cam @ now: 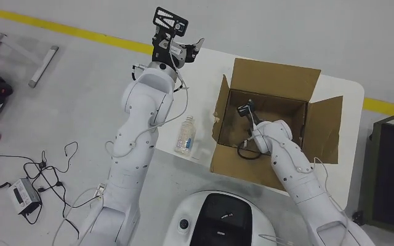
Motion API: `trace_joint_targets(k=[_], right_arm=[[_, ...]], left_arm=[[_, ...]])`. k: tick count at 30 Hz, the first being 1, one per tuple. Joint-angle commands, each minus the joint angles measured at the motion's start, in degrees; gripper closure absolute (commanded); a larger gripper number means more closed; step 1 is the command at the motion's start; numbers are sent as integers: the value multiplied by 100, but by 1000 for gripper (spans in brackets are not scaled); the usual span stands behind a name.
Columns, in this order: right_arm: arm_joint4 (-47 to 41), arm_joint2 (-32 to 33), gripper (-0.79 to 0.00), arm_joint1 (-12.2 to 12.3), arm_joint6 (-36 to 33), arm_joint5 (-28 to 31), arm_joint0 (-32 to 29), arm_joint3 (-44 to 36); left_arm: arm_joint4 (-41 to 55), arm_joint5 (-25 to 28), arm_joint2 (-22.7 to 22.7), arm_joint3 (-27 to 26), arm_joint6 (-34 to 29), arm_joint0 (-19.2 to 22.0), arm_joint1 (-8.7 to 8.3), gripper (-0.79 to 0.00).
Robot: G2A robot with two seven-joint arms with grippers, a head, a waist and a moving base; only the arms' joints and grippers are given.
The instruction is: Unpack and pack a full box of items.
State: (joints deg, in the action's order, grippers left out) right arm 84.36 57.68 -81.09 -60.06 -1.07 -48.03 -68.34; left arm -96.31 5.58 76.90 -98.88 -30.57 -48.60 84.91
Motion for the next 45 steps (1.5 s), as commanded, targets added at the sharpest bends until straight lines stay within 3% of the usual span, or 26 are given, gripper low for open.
trace_joint_targets(k=[1,11,24,29,45], right_arm=[[51,105,0,34,-55,1,-127,-303],[194,991,0,248,-325,13,-1116,-2408],[-374,2637,0,453,-130,155,-2626,-5480],[-698,3043,0,478,241,170,-3025,-5764],[-873,3294,0,491,519,105,-3109,-5927]], left_arm=[[0,0,0,0,0,0,0,-785],[0,0,0,0,0,0,0,-785],[0,0,0,0,0,0,0,-785],[0,0,0,0,0,0,0,-785],[0,0,0,0,0,0,0,-785]])
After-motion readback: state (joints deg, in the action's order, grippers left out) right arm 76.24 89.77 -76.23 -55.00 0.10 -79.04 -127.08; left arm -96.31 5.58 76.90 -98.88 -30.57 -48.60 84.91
